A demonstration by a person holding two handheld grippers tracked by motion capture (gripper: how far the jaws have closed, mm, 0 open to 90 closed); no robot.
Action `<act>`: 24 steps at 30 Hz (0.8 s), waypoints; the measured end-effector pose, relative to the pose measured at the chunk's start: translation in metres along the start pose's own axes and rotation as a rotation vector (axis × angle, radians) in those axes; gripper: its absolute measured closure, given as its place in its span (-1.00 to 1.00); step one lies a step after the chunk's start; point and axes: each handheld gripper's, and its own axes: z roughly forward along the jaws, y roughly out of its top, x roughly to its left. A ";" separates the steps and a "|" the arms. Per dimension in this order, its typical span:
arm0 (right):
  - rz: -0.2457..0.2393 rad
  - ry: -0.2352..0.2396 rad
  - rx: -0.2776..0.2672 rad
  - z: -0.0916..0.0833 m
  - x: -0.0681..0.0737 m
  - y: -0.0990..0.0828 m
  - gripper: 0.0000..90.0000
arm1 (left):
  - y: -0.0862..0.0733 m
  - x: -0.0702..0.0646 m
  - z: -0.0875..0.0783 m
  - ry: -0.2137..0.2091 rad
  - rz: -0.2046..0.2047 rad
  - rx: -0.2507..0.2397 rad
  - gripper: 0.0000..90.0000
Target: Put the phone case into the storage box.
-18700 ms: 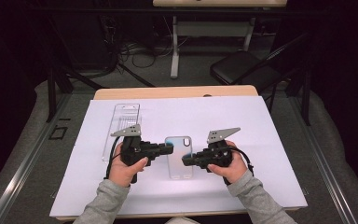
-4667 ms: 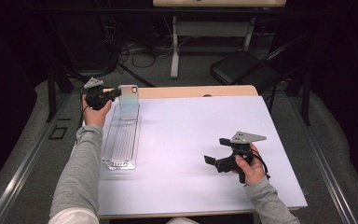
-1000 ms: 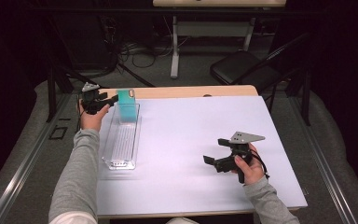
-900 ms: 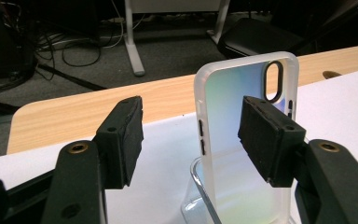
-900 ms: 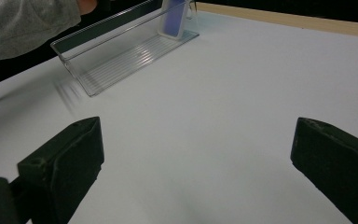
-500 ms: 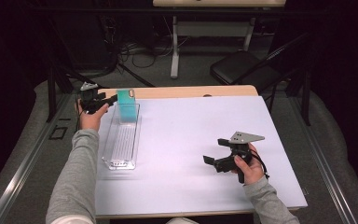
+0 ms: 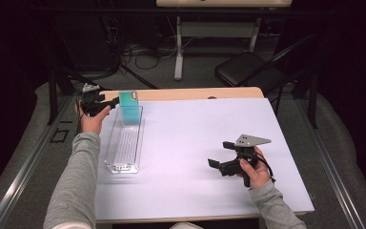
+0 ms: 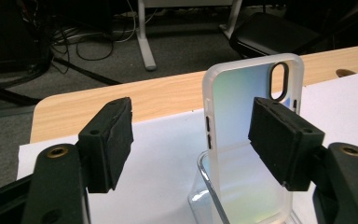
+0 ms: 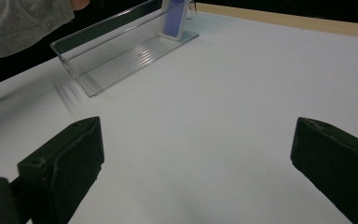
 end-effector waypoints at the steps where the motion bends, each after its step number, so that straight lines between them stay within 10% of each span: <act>1: -0.001 -0.001 0.000 0.000 0.000 0.000 -0.95 | 0.000 0.000 -0.001 0.000 -0.001 -0.001 -0.34; 24: 0.001 -0.006 -0.010 -0.001 -0.001 0.000 -0.95 | 0.010 -0.007 -0.023 -0.069 -0.046 -0.016 -0.73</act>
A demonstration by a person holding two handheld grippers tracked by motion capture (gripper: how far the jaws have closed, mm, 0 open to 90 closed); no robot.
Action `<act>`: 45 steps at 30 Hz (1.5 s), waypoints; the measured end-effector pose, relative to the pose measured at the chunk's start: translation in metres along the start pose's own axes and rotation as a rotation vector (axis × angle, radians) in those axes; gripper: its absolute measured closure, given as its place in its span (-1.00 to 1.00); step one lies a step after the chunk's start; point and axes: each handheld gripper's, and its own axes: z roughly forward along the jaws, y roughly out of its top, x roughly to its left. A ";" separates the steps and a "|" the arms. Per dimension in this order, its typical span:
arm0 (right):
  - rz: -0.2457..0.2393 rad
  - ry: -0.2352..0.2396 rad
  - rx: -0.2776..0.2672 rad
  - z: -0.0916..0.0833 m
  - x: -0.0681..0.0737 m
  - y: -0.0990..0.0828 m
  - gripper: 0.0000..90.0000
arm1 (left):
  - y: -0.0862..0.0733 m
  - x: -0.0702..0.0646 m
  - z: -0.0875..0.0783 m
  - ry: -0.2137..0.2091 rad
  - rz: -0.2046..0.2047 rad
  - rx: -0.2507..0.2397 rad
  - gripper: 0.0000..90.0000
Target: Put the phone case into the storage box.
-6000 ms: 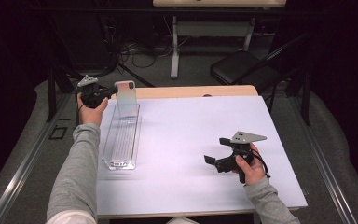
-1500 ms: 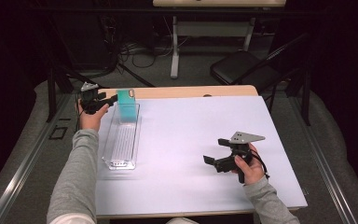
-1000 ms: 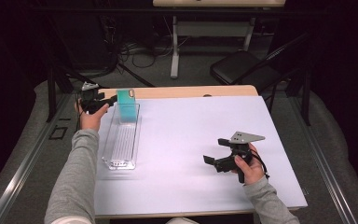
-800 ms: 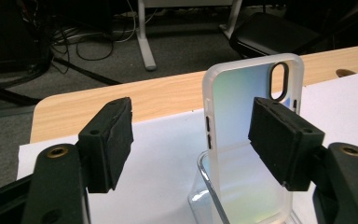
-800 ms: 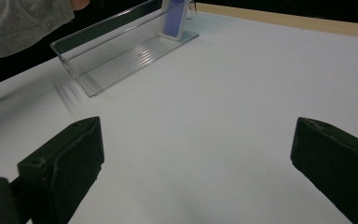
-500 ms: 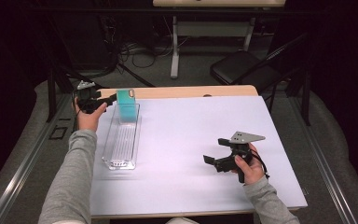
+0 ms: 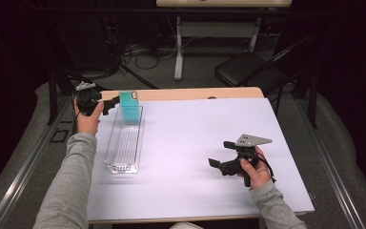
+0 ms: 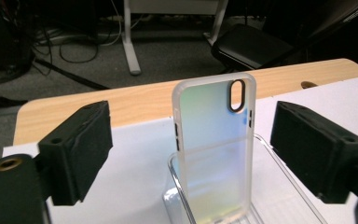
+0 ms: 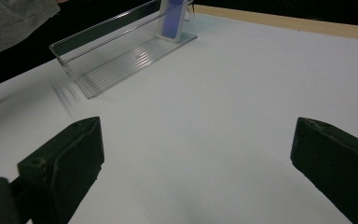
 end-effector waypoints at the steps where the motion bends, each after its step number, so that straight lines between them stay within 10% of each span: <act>1: 0.000 0.000 0.000 0.000 0.000 0.000 -0.95 | 0.000 0.000 -0.001 0.000 -0.002 0.001 -0.73; 45: 0.022 -0.096 -0.049 -0.029 -0.011 0.003 -1.00 | -0.007 -0.066 -0.045 -0.183 0.139 -0.023 -0.99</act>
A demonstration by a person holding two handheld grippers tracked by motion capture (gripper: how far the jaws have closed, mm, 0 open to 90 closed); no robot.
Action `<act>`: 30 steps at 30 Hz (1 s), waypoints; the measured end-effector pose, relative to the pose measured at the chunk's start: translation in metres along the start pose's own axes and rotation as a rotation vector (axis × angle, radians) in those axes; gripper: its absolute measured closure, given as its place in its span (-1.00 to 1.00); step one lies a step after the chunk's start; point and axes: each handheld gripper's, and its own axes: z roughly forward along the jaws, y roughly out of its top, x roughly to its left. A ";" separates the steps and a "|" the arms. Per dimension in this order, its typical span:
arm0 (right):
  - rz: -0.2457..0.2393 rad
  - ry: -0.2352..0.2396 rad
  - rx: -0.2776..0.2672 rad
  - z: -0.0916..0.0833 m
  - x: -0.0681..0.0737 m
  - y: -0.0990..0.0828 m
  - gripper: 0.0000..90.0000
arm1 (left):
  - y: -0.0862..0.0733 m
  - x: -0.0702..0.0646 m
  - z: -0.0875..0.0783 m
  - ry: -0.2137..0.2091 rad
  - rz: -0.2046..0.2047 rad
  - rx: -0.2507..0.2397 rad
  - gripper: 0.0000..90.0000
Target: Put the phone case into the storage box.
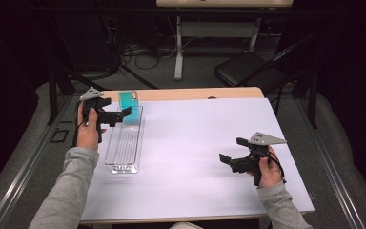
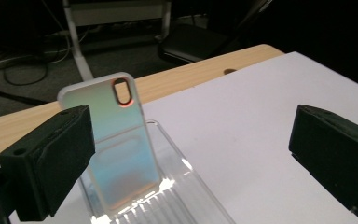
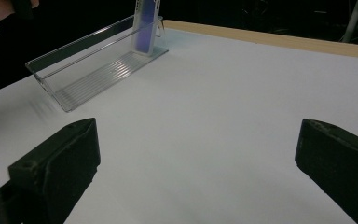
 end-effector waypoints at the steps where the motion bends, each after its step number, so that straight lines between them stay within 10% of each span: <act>1: 0.001 -0.002 0.003 -0.001 0.000 0.000 -1.00 | -0.001 -0.001 -0.002 -0.002 -0.001 -0.001 -0.99; 30: -0.014 -0.041 -0.005 -0.021 -0.003 -0.006 -1.00 | -0.043 -0.040 -0.057 -0.053 0.025 -0.070 -0.99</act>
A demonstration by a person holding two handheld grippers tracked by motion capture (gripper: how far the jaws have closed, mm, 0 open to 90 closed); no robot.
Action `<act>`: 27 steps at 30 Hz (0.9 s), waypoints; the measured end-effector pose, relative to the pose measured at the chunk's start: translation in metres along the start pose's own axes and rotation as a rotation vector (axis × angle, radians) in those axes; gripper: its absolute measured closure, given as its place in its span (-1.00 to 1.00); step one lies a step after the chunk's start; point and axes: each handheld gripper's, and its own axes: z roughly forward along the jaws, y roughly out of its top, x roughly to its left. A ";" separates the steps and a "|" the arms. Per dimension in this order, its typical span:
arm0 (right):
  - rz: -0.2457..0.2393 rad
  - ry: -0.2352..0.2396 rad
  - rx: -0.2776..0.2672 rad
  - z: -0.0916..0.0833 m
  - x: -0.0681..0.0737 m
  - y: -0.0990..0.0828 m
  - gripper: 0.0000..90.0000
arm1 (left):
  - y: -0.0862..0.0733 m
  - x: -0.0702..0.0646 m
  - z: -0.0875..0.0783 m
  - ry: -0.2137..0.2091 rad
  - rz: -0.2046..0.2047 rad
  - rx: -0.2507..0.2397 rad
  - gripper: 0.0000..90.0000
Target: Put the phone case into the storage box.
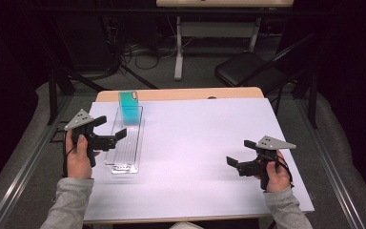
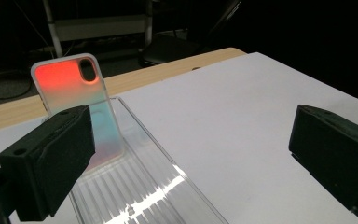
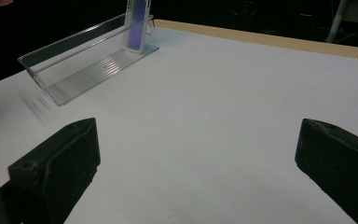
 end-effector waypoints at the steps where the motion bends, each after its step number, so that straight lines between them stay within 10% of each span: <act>1: 0.004 -0.002 0.000 0.000 0.000 -0.001 -1.00 | -0.002 0.000 -0.002 -0.002 -0.003 -0.004 -0.99; 27: -0.007 -0.015 0.016 -0.009 0.001 -0.009 -1.00 | -0.047 -0.010 -0.023 0.002 0.009 0.006 -0.99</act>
